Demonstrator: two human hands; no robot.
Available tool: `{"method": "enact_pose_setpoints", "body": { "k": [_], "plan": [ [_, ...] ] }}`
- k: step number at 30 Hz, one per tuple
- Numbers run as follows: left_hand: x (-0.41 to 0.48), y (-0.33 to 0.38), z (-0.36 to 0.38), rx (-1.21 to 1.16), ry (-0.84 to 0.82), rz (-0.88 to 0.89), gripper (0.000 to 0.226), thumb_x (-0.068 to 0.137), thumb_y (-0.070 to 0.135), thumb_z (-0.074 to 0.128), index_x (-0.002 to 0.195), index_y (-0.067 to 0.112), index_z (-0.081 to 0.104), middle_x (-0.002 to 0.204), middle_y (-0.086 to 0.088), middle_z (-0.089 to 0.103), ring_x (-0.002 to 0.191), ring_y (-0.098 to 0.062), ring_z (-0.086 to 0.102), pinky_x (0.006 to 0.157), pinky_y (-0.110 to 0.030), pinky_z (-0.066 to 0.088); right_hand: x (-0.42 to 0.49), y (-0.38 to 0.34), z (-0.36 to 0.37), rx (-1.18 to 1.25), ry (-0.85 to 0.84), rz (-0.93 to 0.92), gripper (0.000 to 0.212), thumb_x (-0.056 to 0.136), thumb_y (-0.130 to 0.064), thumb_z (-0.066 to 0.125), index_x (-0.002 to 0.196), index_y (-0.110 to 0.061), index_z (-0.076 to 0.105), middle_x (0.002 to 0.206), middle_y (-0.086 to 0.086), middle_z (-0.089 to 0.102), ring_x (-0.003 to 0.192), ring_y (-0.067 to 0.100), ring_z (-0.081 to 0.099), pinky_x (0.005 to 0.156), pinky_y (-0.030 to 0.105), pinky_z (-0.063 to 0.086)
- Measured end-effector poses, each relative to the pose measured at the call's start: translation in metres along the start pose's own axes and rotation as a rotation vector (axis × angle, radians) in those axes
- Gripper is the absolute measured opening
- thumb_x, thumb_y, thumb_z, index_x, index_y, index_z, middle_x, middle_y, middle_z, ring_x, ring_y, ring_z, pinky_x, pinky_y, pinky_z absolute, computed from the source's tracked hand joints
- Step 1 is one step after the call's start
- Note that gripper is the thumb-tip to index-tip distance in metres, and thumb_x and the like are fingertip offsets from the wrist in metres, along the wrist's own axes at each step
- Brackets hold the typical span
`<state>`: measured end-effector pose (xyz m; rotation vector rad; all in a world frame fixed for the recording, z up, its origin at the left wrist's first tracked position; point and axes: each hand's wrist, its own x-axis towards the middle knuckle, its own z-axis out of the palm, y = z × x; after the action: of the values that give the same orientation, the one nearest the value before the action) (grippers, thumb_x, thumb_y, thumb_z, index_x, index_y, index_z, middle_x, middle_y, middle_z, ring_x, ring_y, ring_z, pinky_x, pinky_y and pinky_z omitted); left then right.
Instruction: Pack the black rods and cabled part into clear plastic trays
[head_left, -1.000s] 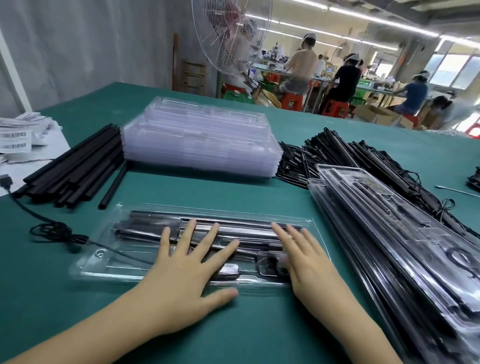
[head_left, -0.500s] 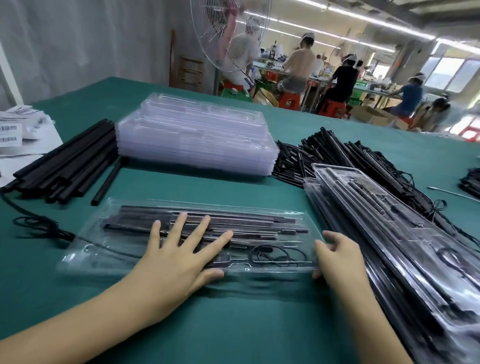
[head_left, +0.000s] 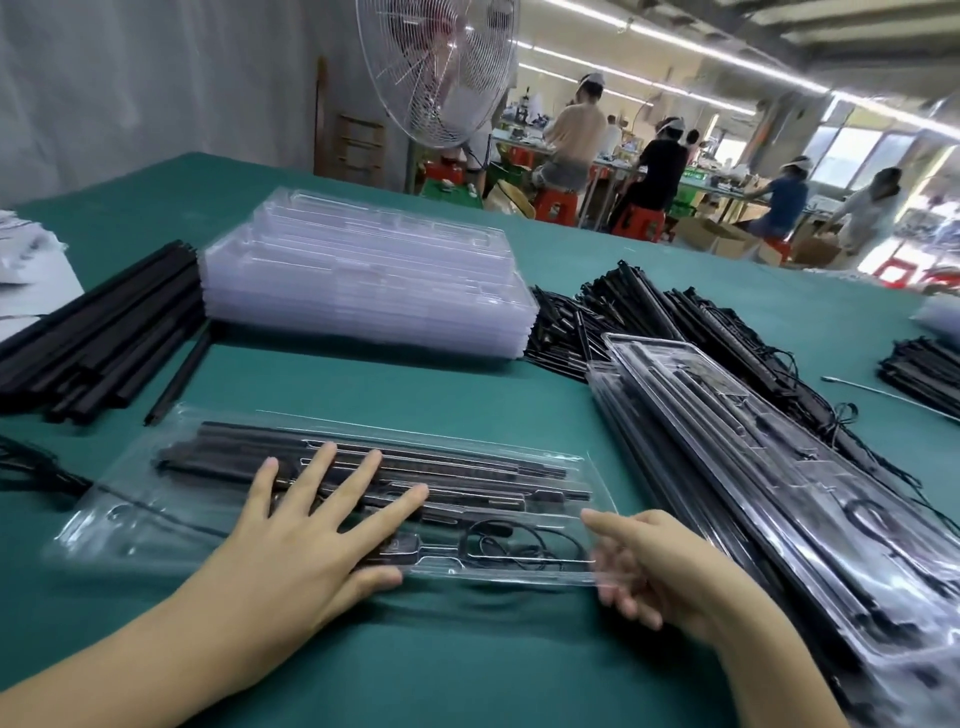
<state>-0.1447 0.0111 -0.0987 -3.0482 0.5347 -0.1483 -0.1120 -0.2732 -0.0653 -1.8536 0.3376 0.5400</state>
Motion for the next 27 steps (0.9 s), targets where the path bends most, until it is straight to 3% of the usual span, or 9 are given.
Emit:
{"method": "enact_pose_setpoints", "body": {
  "k": [4, 8, 16, 27],
  "plan": [
    [-0.001, -0.005, -0.001, 0.007, 0.009, 0.008, 0.057, 0.098, 0.056, 0.004, 0.133, 0.03, 0.041, 0.124, -0.014, 0.063, 0.106, -0.046, 0.061, 0.074, -0.065, 0.049, -0.005, 0.0, -0.003, 0.074, -0.114, 0.014, 0.039, 0.091, -0.028, 0.052, 0.058, -0.007, 0.051, 0.046, 0.013, 0.052, 0.027, 0.014, 0.041, 0.026, 0.014, 0.027],
    [-0.001, -0.012, -0.004, 0.007, 0.043, -0.002, 0.057, 0.098, 0.057, 0.005, 0.132, 0.03, 0.042, 0.125, -0.014, 0.062, 0.106, -0.046, 0.061, 0.075, -0.064, 0.049, -0.008, -0.003, 0.0, 0.24, -0.209, -0.047, 0.029, 0.078, -0.017, 0.057, 0.05, -0.011, 0.056, 0.049, 0.013, 0.053, 0.031, 0.015, 0.045, 0.028, 0.015, 0.032],
    [-0.001, -0.026, 0.002, 0.07, 0.032, 0.019, 0.057, 0.097, 0.059, 0.006, 0.135, 0.033, 0.041, 0.127, -0.014, 0.061, 0.108, -0.047, 0.059, 0.076, -0.065, 0.048, -0.003, 0.007, 0.014, 0.117, -0.143, -0.068, 0.03, 0.095, -0.014, 0.048, 0.066, -0.006, 0.05, 0.048, 0.011, 0.054, 0.03, 0.013, 0.044, 0.028, 0.012, 0.02],
    [-0.001, -0.033, 0.006, 0.082, 0.06, 0.042, 0.059, 0.096, 0.061, 0.008, 0.14, 0.033, 0.035, 0.13, -0.013, 0.059, 0.112, -0.045, 0.058, 0.078, -0.064, 0.047, -0.008, 0.005, 0.021, 0.209, -0.083, -0.101, 0.033, 0.088, -0.011, 0.054, 0.055, -0.007, 0.053, 0.044, 0.014, 0.05, 0.024, 0.014, 0.038, 0.027, 0.01, 0.015]
  ]
}}
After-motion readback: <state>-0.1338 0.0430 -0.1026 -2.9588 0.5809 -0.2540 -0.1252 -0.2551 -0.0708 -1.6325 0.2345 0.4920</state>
